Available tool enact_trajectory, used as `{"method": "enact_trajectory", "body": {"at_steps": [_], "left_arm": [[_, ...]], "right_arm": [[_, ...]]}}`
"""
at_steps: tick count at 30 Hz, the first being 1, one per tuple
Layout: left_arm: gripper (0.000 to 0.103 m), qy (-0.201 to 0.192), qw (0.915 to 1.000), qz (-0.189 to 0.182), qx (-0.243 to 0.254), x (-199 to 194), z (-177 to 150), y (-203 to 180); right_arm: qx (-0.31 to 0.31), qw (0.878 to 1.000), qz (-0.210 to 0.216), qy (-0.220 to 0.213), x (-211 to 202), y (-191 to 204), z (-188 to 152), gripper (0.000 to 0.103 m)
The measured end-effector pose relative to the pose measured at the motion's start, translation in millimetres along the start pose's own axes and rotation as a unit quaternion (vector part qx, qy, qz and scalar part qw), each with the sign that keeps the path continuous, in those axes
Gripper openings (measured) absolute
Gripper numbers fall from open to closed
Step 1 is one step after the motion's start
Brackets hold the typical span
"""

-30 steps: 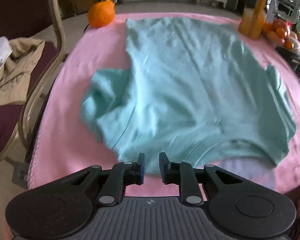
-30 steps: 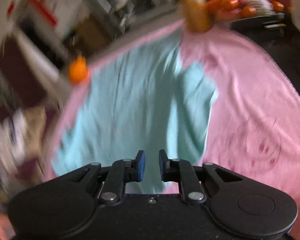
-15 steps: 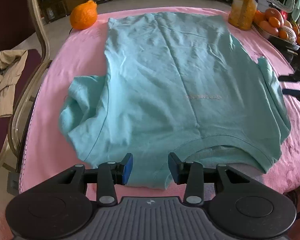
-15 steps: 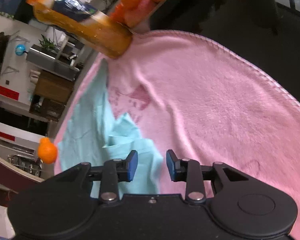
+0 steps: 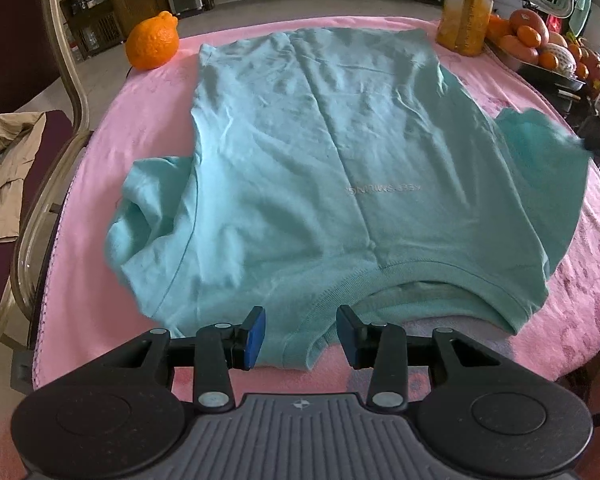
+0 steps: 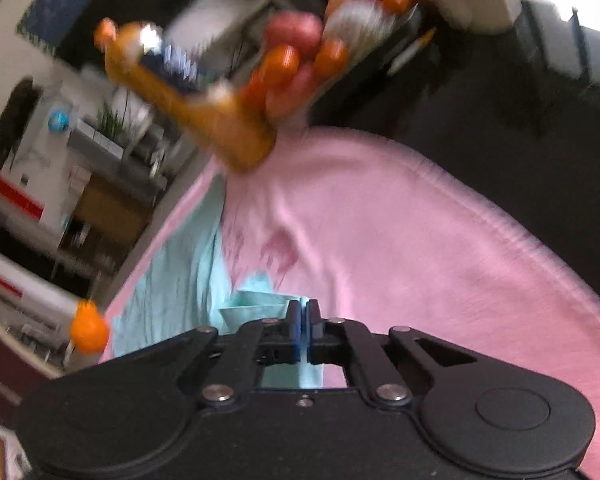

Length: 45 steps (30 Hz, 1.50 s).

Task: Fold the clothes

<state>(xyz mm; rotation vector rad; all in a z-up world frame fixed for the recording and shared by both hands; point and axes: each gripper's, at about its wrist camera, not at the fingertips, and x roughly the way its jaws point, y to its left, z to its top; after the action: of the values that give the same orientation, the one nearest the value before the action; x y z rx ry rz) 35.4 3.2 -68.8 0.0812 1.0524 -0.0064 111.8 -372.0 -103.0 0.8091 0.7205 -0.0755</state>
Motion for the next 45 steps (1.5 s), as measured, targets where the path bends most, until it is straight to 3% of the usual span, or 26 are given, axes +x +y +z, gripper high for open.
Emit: {"method": "enact_trajectory", "body": {"at_steps": [2,11,17,21,26,29,32,35,38,41,45], "left_arm": [[0.04,0.001,1.0,-0.009,-0.001,1.7,-2.6,-2.3],[0.04,-0.002,0.9997,-0.013,-0.019,4.8,-9.8,6.9],[0.04,-0.009,0.9991,-0.012,-0.04,3.0,-12.8,20.5],[0.04,-0.014,0.9983,-0.01,-0.057,2.7,-14.7,30.8],[0.034,-0.022,0.9956,0.009,-0.09,15.6,-12.9,47.1],[0.025,-0.019,0.9978,0.016,-0.061,25.5,-16.1,44.8],[0.024,-0.008,0.9995,0.02,-0.025,33.4,-20.3,41.7],[0.024,0.026,0.999,-0.019,-0.032,20.1,-24.5,51.7],[0.026,0.016,0.9958,-0.046,-0.077,3.2,-34.6,78.1],[0.031,-0.015,0.9889,-0.043,-0.141,-9.3,-42.6,114.2],[0.038,-0.033,0.969,-0.047,-0.24,3.8,-31.7,165.6]], "right_arm": [[-0.002,0.999,-0.027,-0.027,-12.4,-4.9,2.1,0.002],[-0.049,0.983,-0.177,-0.02,-1.6,-10.7,-7.7,0.002],[-0.055,0.985,-0.16,-0.013,-15.4,-7.2,-13.5,0.006],[-0.054,0.993,-0.102,0.005,-35.1,4.6,-23.6,0.008],[-0.092,0.989,-0.084,0.074,-25.2,19.5,-49.7,0.008],[-0.115,0.984,-0.072,0.116,-19.3,28.5,-65.5,0.008],[-0.137,0.976,-0.061,0.157,-13.4,37.4,-81.2,0.006],[-0.155,0.967,-0.054,0.194,-9.9,45.5,-94.9,0.004],[-0.156,0.965,-0.076,0.196,-26.7,50.9,-94.7,0.012],[-0.147,0.974,-0.03,0.173,-49.9,65.0,-85.3,0.013],[-0.155,0.98,0.028,0.121,-79.2,99.7,-70.4,0.021]]}}
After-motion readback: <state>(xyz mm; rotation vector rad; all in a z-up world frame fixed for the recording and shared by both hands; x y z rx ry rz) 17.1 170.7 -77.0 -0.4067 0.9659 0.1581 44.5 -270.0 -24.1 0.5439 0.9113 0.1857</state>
